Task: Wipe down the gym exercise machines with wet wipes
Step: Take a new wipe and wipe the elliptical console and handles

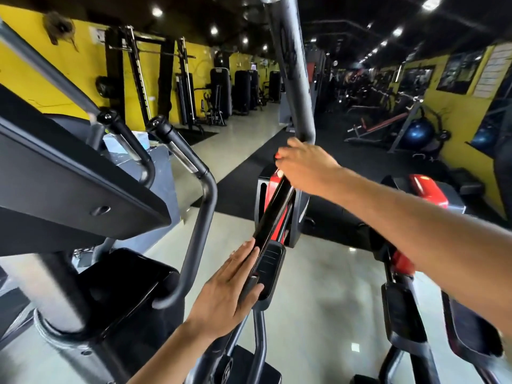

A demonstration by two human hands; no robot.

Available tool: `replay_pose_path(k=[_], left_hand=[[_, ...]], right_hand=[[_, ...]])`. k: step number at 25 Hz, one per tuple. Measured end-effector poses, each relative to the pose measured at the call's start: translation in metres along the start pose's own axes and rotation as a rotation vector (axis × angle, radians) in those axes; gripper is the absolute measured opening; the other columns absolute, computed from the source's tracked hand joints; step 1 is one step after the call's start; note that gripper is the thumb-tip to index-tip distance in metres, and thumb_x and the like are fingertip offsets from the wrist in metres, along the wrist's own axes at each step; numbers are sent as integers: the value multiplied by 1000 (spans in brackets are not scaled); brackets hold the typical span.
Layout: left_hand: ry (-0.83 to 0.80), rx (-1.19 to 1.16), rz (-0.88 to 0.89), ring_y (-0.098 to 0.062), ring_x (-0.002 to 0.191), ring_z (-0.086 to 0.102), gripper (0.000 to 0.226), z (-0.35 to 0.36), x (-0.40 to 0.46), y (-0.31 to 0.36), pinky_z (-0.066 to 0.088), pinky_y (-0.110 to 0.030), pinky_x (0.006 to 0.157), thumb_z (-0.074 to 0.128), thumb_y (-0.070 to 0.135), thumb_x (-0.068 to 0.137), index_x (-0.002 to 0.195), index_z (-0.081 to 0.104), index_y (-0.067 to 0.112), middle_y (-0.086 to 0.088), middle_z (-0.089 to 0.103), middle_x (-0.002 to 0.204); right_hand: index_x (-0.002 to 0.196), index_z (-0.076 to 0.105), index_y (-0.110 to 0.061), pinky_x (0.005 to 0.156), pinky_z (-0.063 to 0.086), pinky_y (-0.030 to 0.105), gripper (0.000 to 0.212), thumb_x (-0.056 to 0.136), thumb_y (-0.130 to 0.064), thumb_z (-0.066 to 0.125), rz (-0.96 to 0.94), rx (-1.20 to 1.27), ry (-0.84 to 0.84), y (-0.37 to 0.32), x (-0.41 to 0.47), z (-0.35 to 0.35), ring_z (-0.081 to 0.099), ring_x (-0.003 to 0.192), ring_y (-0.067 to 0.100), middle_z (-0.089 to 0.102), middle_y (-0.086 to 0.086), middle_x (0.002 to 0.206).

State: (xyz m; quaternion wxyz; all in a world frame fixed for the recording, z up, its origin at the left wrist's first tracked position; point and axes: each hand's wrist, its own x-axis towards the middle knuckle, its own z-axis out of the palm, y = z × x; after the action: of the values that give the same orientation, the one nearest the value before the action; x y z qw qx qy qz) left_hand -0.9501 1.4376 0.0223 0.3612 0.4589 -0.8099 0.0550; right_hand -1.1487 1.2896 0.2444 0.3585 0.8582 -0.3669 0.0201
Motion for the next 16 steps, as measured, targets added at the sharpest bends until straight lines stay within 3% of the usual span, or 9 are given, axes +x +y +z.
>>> replay_pose_path(k=[2, 4, 7, 9, 11, 13, 16], left_hand=[[-22, 17, -11, -19, 159, 19, 67, 0, -16, 1, 30, -38, 125, 45, 43, 109, 162, 27, 6, -2, 15, 174], [-32, 5, -25, -23, 160, 16, 69, 0, -35, 1, 27, -39, 126, 48, 39, 109, 163, 24, 4, -5, 13, 174], [-8, 3, -46, -28, 159, 20, 70, 4, -64, -1, 34, -44, 123, 50, 36, 108, 162, 23, 1, -10, 15, 173], [7, 19, -43, -32, 158, 20, 71, 7, -79, -3, 38, -50, 120, 48, 37, 109, 162, 20, -1, -14, 14, 173], [16, 17, -105, -34, 159, 15, 78, 7, -84, -4, 42, -53, 116, 48, 41, 108, 164, 11, 1, -15, 7, 173], [18, -5, -187, -32, 160, 9, 84, 5, -83, -1, 47, -55, 112, 45, 47, 107, 165, 3, 5, -13, 1, 174], [-46, -12, -218, -27, 161, 3, 85, 1, -81, 1, 46, -53, 113, 39, 55, 107, 166, -2, 8, -7, -6, 175]], right_hand=[[102, 68, -11, 77, 42, 32, 14, 98, -13, 55, -75, -73, -139, 2, 17, -12, 45, 102, 21, 65, 2, 108], [78, 59, -10, 75, 36, 32, 18, 95, -8, 55, -140, -69, -204, -17, 21, -14, 40, 90, 19, 64, 2, 88], [63, 40, -13, 72, 43, 35, 31, 89, -1, 52, -170, 103, -333, -70, 20, -14, 52, 78, 24, 54, 3, 71], [65, 47, -12, 71, 51, 37, 27, 89, 1, 48, -251, 268, -470, -112, 14, -10, 59, 77, 28, 48, 2, 66], [66, 51, -12, 78, 57, 42, 24, 85, 3, 47, -341, 414, -472, -140, -1, 1, 61, 78, 31, 50, 4, 66], [76, 59, -12, 89, 52, 42, 19, 84, 2, 49, -386, 448, -309, -147, -22, 18, 58, 86, 26, 62, 5, 78], [107, 69, -16, 100, 47, 35, 31, 89, 0, 49, -420, 413, -154, -127, -33, 34, 57, 96, 16, 68, -3, 99]])
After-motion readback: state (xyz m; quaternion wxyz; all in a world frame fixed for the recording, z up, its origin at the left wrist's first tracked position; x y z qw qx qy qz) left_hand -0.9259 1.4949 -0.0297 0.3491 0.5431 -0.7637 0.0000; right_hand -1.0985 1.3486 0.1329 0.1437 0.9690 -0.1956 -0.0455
